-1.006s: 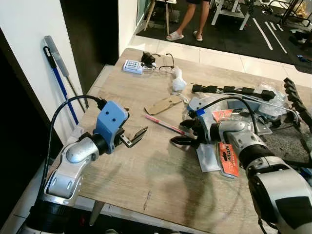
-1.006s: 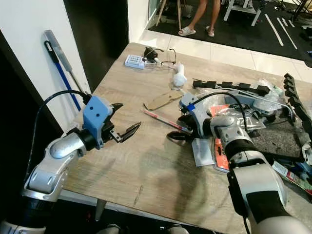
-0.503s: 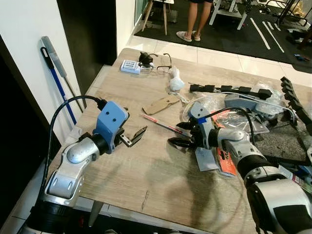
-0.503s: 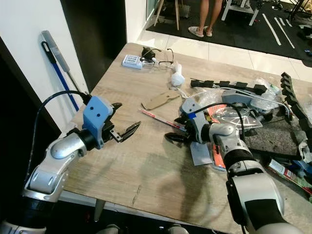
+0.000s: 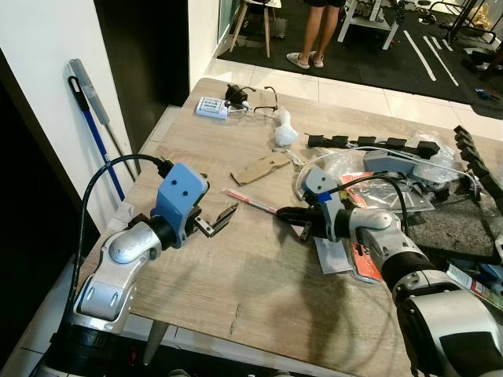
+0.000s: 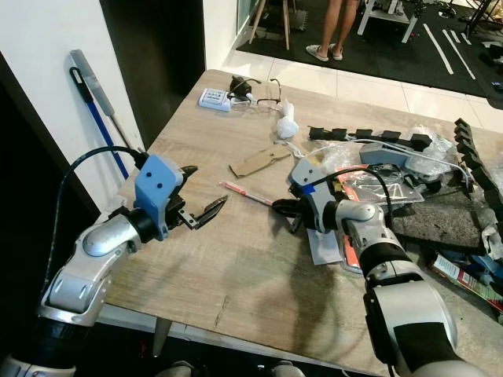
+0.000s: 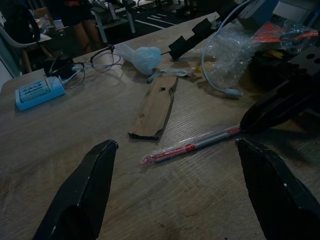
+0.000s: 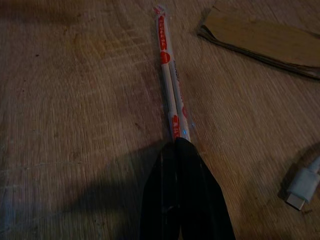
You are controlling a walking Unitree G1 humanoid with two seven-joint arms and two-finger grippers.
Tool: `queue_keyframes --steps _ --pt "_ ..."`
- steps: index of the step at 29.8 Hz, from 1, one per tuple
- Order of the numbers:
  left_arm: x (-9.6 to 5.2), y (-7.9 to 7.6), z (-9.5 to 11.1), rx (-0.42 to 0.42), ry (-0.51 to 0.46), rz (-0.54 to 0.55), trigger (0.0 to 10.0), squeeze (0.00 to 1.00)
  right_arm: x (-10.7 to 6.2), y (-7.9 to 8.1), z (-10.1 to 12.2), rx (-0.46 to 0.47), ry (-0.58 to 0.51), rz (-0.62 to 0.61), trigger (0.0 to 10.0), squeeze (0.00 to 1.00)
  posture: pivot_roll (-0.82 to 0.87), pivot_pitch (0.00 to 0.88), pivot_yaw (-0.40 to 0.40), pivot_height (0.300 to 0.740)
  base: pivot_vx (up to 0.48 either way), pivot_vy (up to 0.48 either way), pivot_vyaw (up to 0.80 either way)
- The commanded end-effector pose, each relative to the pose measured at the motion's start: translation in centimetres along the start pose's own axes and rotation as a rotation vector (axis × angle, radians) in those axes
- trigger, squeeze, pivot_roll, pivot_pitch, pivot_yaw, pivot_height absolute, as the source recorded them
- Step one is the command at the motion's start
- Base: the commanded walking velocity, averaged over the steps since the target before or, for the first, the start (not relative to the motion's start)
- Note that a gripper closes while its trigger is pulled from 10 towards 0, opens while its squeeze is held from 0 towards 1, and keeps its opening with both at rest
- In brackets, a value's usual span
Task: Picking trash to rubbish bin
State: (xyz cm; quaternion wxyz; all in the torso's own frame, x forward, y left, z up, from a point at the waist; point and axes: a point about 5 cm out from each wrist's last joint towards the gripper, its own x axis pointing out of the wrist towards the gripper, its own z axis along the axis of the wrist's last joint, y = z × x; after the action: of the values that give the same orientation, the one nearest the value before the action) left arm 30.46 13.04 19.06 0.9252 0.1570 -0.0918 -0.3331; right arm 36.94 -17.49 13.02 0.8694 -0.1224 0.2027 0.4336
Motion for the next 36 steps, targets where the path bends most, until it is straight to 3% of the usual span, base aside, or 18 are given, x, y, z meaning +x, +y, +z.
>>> queue_keyframes --steps 1,9,13,14,16,17,23,29,33,34,36 --pt "0.0 -0.9 0.0 -0.002 -0.001 -0.033 10.0 0.00 -0.3 0.6 -3.2 0.080 0.112 0.012 0.0 0.00 0.02 0.163 -0.074 0.740 0.000 0.000 0.00" --pt "0.2 -0.8 0.1 0.002 -0.003 -0.030 10.0 0.00 -0.1 0.4 -2.6 0.087 0.061 -0.019 0.0 0.00 0.02 0.166 -0.072 0.740 0.000 0.000 0.00" --pt "0.2 -0.6 0.2 0.006 -0.006 -0.022 10.0 0.00 -0.1 -0.2 -0.8 0.112 -0.047 -0.053 0.0 0.00 0.02 0.167 -0.071 0.740 0.000 0.000 0.00" --pt "0.2 -0.5 0.2 0.007 -0.007 -0.019 10.0 0.00 -0.4 -0.8 1.2 0.145 -0.157 -0.068 0.0 0.00 0.02 0.167 -0.071 0.740 0.000 0.000 0.00" --pt "0.2 -0.5 0.2 0.008 -0.007 -0.018 10.0 0.00 -0.5 -1.1 2.1 0.161 -0.205 -0.071 0.0 0.00 0.02 0.167 -0.071 0.740 0.000 0.000 0.00" --pt "0.2 -0.4 0.2 0.008 -0.007 -0.015 10.0 0.00 -1.0 -1.6 3.8 0.187 -0.289 -0.067 0.0 0.00 0.02 0.173 -0.071 0.740 0.000 0.000 0.00" --pt "0.1 -0.4 0.2 0.008 -0.007 -0.012 10.0 0.00 -1.6 -2.0 6.0 0.198 -0.375 -0.048 0.0 0.00 0.02 0.176 -0.074 0.740 0.000 0.000 0.00" --pt "0.2 -0.4 0.1 0.009 -0.006 -0.010 10.0 0.00 -1.8 -2.1 6.6 0.177 -0.383 -0.037 0.0 0.00 0.01 0.178 -0.075 0.740 0.000 0.000 0.00" --pt "0.1 -0.1 -0.1 0.021 0.013 0.009 10.0 0.00 -1.2 -1.8 5.1 0.037 -0.219 -0.079 0.0 0.00 0.01 0.179 -0.076 0.740 0.000 0.000 0.00" --pt "0.1 0.0 -0.2 0.029 0.022 0.019 10.0 0.00 -1.0 -1.8 4.6 0.001 -0.170 -0.095 1.0 0.00 0.01 0.179 -0.076 0.740 0.000 0.000 0.00" --pt "-0.1 0.5 -0.4 0.051 0.038 0.057 10.0 0.00 -0.7 -1.4 3.6 -0.034 -0.106 -0.085 5.8 0.00 0.02 0.181 -0.077 0.740 0.000 0.000 0.00"
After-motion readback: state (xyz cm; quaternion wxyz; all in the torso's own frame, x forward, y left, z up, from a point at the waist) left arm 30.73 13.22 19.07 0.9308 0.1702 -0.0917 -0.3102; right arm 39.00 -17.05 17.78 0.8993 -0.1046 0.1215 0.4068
